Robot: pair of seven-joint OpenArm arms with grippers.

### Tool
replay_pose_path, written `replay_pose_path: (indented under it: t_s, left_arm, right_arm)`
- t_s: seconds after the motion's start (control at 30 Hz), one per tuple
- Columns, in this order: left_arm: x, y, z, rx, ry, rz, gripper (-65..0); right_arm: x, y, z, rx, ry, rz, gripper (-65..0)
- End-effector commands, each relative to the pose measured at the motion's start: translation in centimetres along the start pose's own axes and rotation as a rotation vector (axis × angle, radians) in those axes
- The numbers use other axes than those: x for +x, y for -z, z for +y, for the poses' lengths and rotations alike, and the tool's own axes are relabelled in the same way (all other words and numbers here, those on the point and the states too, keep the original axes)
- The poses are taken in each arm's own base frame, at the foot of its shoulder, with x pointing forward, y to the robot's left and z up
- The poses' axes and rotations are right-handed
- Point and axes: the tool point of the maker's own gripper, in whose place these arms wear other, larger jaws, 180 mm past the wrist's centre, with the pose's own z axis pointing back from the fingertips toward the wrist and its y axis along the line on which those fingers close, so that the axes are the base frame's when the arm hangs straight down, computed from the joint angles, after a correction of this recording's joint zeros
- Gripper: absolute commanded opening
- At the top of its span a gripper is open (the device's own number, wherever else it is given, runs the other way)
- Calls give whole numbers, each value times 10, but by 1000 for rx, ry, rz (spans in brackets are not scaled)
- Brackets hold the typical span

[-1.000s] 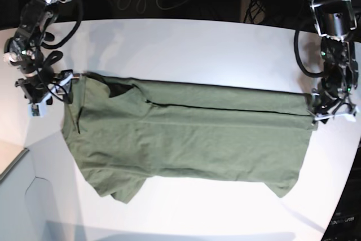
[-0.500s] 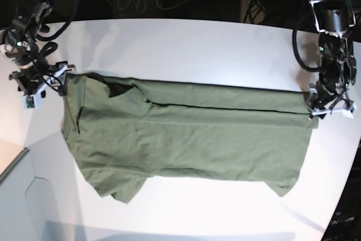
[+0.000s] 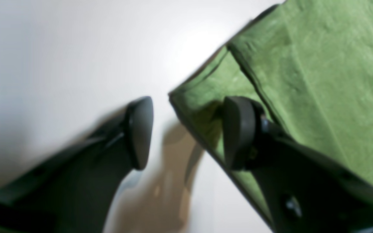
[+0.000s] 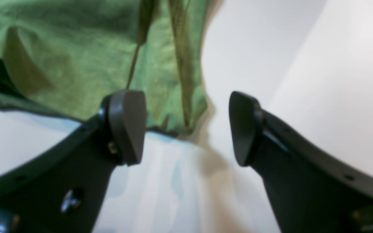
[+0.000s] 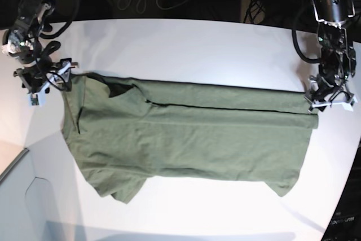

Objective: Layout the t-shirt on the table in an organized manner, then fold the t-shirt properly
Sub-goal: 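Open both grippers and regrasp the folded edge, then pull the folded edge back with both grippers to straighten the shirt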

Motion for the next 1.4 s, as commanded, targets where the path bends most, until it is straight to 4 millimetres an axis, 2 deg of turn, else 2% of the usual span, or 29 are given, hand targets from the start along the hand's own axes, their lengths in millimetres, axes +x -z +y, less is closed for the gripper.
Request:
replay_pose_path:
  t_s: [0.0,0.07,0.13,0.27,0.33,0.5,0.6,0.67,0.73,0.8,0.87,0.97,1.03,1.1,1.37]
  left_arm:
    - [15,-1,-8,-21,11,-31,-321]
    - [14,-1,-8,-22,13,-24,-326]
    - [15,-1,-8,-21,14,-23,-377]
    - [15,-1,-9,-23,11,-30,-555]
    - [13,0,-6,-14,8,-22,-647]
    - [-5,8,14,38,-7,29,-650]
    - [-7,9,18,46,-8,34,-648]
    - [-6,8,19,50,-7,34,-648]
    - [-5,8,20,49,-8,32,-648]
    - [-3,6,18,41,-10,29,-648]
    - [6,3,9,18,-4,4,-648]
    - [10,-2,-3,-12,5,26,-648]
    - [21,-7,-4,-23,-3,24,-648]
    - [34,-14,-8,-42,-31,7,-648]
    - [70,-35,-27,-110,-59,-47,-648]
  right_arm:
    - [16,-1,-12,-19,3,-50,-244]
    - [7,2,-16,-16,10,-24,-244]
    - [8,8,-15,-8,24,-22,-243]
    - [-5,14,-22,0,32,21,-243]
    - [-2,18,-20,8,41,16,-243]
    - [-11,28,-16,33,75,44,-247]
    - [-15,30,-14,39,82,54,-253]
    - [-18,30,-13,42,84,61,-289]
    - [-18,31,-10,48,79,63,-381]
    - [-16,32,-5,62,58,64,-510]
    - [-14,31,-9,55,44,66,-650]
    - [-4,26,-19,33,21,48,-650]
    - [-1,20,-22,20,-7,39,-650]
    - [16,11,-27,-5,-42,-3,-650]
    - [60,-18,-33,-69,-138,-120,-650]
